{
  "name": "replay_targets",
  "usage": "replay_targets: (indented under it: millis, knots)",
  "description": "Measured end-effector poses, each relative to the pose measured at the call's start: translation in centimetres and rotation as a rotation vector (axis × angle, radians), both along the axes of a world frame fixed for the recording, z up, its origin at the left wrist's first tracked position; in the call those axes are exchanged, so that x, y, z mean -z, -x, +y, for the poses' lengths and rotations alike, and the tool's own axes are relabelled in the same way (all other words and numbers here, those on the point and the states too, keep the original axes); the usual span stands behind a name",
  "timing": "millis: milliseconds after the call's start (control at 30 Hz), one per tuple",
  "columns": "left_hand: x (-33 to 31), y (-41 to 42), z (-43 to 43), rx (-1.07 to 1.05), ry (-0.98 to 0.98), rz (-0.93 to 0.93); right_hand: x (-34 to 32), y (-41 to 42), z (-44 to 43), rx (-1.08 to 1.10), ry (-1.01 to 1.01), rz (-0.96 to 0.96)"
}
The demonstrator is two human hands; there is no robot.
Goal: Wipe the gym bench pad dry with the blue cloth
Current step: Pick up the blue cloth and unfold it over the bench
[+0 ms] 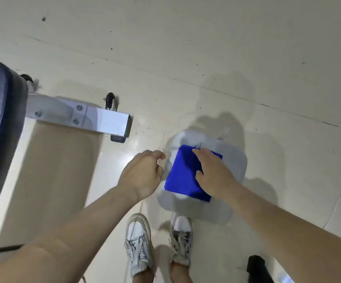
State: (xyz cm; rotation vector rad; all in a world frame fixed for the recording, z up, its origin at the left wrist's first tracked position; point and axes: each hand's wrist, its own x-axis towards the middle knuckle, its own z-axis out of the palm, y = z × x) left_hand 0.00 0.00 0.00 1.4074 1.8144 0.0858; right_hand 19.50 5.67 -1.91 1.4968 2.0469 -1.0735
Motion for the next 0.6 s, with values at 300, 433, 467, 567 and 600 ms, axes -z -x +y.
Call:
replay_targets:
  millis: [300,433,467,567,600]
  knots:
    - [7.5,-4.9,6.1,0.191,-0.016,-0.075,5.5,-0.6,3.1,0.049,-0.251,-0.15]
    - [8.2,-5.6,7.3,0.332,0.066,0.033,6.1,-1.2,2.5,0.086,-0.355,-0.082]
    - [8.2,-5.6,7.4,0.312,0.023,0.069,6.1,-1.4,2.3,0.102,-0.373,-0.049]
    - [7.5,-5.0,6.9,0.139,-0.06,0.063,4.9,-2.2,2.2,0.135,-0.365,0.101]
    - [7.0,-4.7,6.7,0.03,-0.025,-0.005,4.3,-2.4,2.2,0.131,-0.339,0.152]
